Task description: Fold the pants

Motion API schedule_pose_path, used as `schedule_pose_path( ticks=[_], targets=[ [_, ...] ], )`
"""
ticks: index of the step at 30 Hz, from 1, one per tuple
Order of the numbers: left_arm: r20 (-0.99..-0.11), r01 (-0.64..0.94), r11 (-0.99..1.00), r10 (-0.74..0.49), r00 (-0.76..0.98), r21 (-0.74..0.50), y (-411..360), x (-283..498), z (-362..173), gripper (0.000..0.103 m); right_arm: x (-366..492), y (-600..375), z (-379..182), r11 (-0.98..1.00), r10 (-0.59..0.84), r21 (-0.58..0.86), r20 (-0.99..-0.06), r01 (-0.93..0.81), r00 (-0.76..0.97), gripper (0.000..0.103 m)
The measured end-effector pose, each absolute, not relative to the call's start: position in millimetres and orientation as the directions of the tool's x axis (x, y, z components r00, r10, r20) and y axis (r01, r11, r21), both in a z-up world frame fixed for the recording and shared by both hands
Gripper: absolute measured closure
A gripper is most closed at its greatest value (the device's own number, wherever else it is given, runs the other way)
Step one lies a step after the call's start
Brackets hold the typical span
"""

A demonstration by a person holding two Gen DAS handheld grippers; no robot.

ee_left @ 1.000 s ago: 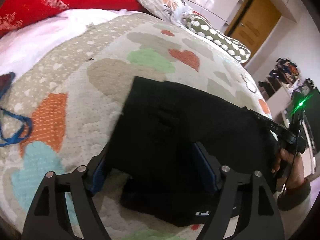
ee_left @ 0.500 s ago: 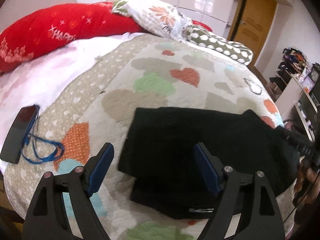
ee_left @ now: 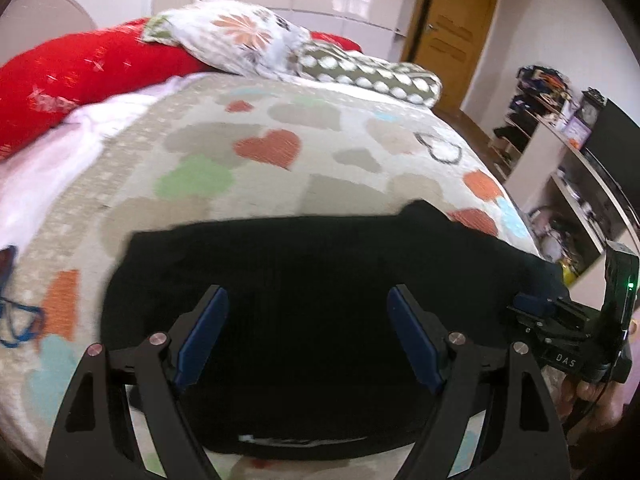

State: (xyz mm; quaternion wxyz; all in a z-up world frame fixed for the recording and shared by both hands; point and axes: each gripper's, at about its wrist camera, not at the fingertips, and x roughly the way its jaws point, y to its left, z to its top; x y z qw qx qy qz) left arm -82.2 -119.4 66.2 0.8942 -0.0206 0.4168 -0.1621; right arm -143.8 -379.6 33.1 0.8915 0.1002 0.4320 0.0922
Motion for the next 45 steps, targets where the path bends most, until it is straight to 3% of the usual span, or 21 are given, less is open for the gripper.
schedule_pose_path(
  ticks=[11, 14, 20, 33, 38, 45],
  targets=[
    [-0.783, 0.458, 0.855, -0.451, 0.428, -0.242, -201, -79, 51, 0.018, -208, -454, 27, 0.942, 0.213, 0.329, -0.742, 0.068, 0.636, 0.057],
    [-0.789, 0.54, 0.795, -0.508, 0.346, -0.276, -238, -75, 55, 0.017, -236, -477, 28, 0.918, 0.219, 0.379, -0.727, 0.114, 0.651, 0.046],
    [-0.808, 0.706, 0.636, -0.569, 0.154, -0.313, -332, -71, 57, 0.017, -266, -509, 19, 0.861, 0.237, 0.467, -0.719, 0.202, 0.654, 0.038],
    [-0.879, 0.923, 0.34, -0.477, 0.003, -0.182, -492, -72, 41, 0.017, -264, -534, -2, 0.753, 0.303, 0.624, -0.612, 0.21, 0.731, 0.034],
    [-0.895, 0.967, 0.224, -0.447, -0.012, -0.125, -524, -80, 31, 0.017, -261, -538, -7, 0.736, 0.309, 0.643, -0.597, 0.212, 0.74, 0.031],
    [-0.881, 0.982, 0.121, -0.467, -0.073, -0.145, -538, -89, 14, 0.018, -251, -540, -9, 0.718, 0.29, 0.653, -0.596, 0.241, 0.748, 0.032]
  ],
)
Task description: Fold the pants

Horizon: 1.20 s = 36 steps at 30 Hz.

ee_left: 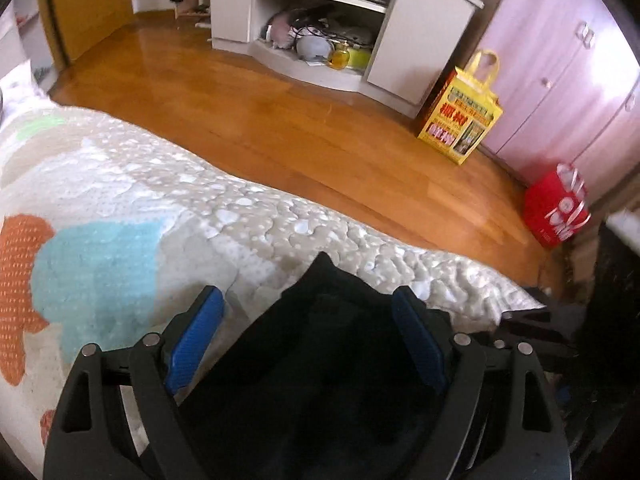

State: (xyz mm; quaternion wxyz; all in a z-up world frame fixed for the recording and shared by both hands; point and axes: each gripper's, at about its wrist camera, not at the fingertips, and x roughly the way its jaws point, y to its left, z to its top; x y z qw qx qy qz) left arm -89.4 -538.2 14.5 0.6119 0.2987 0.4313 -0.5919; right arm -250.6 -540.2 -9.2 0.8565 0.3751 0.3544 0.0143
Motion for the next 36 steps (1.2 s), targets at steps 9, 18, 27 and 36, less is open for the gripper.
schedule_pose_path(
  ticks=[9, 18, 27, 36],
  targets=[
    [-0.846, 0.95, 0.158, -0.509, -0.157, -0.271, -532, -72, 18, 0.074, -252, -548, -6, 0.689, 0.238, 0.667, -0.579, 0.285, 0.78, 0.091],
    [-0.745, 0.925, 0.245, -0.665, -0.059, -0.292, -459, -49, 106, 0.075, -236, -510, 76, 0.824, 0.227, 0.555, -0.503, 0.11, 0.834, 0.093],
    [-0.736, 0.809, 0.521, -0.654, 0.175, -0.27, -313, -11, 134, 0.035, -185, -394, 105, 0.908, 0.368, 0.383, -0.533, -0.171, 0.761, 0.092],
    [-0.787, 0.615, 0.701, -0.583, 0.204, -0.36, -219, -12, 123, 0.025, -168, -305, 57, 0.853, 0.521, 0.39, -0.661, -0.346, 0.54, 0.049]
  ],
)
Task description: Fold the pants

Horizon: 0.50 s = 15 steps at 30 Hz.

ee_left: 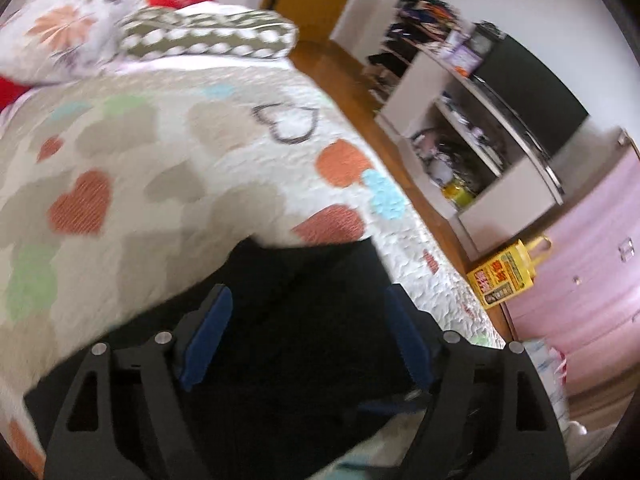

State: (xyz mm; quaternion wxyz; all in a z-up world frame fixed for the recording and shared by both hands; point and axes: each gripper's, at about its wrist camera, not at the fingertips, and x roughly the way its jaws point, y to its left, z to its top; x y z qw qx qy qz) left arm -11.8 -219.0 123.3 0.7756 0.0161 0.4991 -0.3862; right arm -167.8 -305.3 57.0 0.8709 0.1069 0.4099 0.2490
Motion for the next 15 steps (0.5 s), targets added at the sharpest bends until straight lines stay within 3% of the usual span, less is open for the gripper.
schedule_pose_path(
  ticks=[5, 10, 15],
  targets=[
    [-0.814, 0.582, 0.739, -0.541, 0.213, -0.339, -196, -32, 135, 0.02, -187, -360, 94, 0.828, 0.547, 0.456, -0.53, -0.326, 0.648, 0.041],
    [-0.823, 0.462, 0.753, -0.562, 0.082, -0.468, -191, -50, 112, 0.02, -168, -404, 85, 0.878, 0.412, 0.457, -0.572, -0.142, 0.709, 0.04],
    [-0.847, 0.385, 0.803, -0.524, 0.094, -0.454, -199, -60, 78, 0.02, -150, -404, 68, 0.887, 0.395, 0.446, -0.593, -0.123, 0.701, 0.043]
  ],
)
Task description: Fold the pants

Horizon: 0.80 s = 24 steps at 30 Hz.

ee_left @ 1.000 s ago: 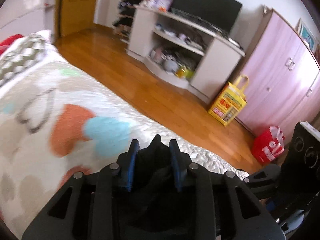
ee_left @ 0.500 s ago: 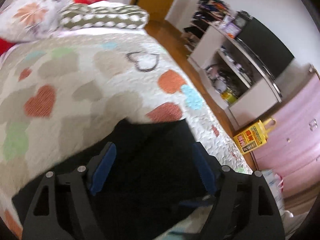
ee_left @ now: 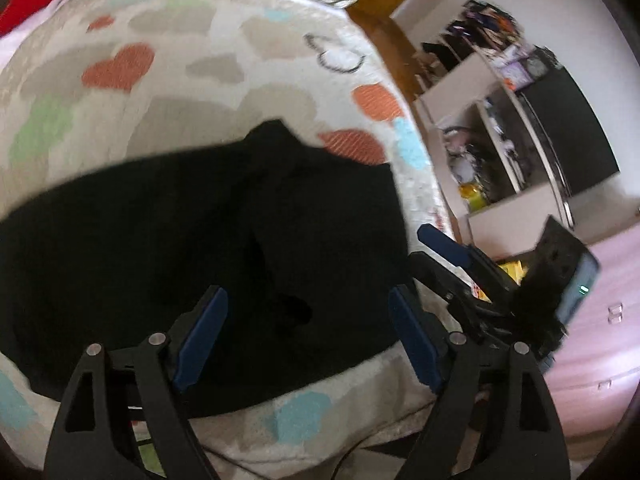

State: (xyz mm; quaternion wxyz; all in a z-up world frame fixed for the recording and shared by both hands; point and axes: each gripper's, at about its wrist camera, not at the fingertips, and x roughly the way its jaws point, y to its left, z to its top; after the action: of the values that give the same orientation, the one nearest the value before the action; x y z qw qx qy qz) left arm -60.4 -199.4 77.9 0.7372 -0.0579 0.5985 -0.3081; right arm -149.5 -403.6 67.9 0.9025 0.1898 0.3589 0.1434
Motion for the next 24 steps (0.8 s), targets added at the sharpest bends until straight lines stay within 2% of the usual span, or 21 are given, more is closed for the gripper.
schedule_pose_path(
  ticks=[5, 8, 11, 14, 16, 20, 24],
  targets=[
    [-0.858, 0.334, 0.838, -0.496, 0.136, -0.432, -204, -64, 46, 0.02, -147, -388, 56, 0.895, 0.407, 0.418, -0.626, -0.154, 0.665, 0.071],
    [-0.851, 0.331, 0.845, -0.494, 0.179, -0.421, -197, -70, 35, 0.021, -148, -383, 43, 0.923, 0.361, 0.361, -0.684, -0.136, 0.634, 0.078],
    [-0.858, 0.356, 0.86, -0.459, 0.23, -0.365, -191, -80, 39, 0.021, -149, -386, 31, 0.931, 0.341, 0.344, -0.712, -0.119, 0.614, 0.08],
    [-0.87, 0.361, 0.876, -0.422, 0.254, -0.319, -187, -86, 44, 0.02, -151, -394, 34, 0.919, 0.364, 0.378, -0.695, -0.115, 0.62, 0.079],
    [-0.868, 0.371, 0.884, -0.402, 0.291, -0.285, -186, -88, 54, 0.02, -152, -396, 44, 0.92, 0.36, 0.372, -0.678, -0.124, 0.641, 0.073],
    [-0.843, 0.391, 0.896, -0.37, 0.39, -0.212, -188, -97, 75, 0.02, -141, -395, 58, 0.925, 0.347, 0.356, -0.657, -0.13, 0.669, 0.073],
    [-0.846, 0.4, 0.898, -0.351, 0.401, -0.183, -198, -95, 71, 0.02, -119, -392, 54, 0.924, 0.35, 0.36, -0.66, -0.129, 0.665, 0.073]
  ],
)
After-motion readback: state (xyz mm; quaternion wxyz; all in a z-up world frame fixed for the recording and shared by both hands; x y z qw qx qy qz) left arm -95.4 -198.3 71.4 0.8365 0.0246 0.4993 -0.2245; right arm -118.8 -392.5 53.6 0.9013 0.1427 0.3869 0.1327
